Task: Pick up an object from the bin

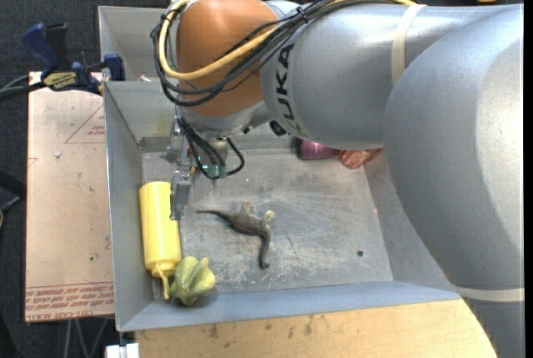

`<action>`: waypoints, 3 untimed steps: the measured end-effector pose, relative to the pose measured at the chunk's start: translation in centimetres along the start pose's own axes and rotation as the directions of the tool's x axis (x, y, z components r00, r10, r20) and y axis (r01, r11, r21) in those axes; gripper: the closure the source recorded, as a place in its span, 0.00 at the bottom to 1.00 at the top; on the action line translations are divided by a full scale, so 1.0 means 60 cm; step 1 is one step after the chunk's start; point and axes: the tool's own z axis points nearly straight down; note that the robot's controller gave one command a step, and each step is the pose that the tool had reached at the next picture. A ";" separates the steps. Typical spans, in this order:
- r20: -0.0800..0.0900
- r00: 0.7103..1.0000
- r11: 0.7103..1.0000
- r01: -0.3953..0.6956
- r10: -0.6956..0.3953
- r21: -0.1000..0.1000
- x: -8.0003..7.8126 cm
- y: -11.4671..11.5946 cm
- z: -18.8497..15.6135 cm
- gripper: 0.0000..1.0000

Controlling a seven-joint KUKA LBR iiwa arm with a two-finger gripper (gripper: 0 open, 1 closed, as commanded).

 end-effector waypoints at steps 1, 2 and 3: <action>0.008 1.000 1.000 -0.004 0.004 -0.002 -0.004 -0.002 -0.008 0.00; 0.009 0.993 0.993 -0.118 0.118 -0.003 0.015 -0.050 0.073 0.00; 0.005 0.990 0.991 -0.138 0.138 0.000 0.041 -0.149 0.060 0.00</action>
Offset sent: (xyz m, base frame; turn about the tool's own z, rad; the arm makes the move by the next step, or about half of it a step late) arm -0.0264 -0.0734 -0.1171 0.2897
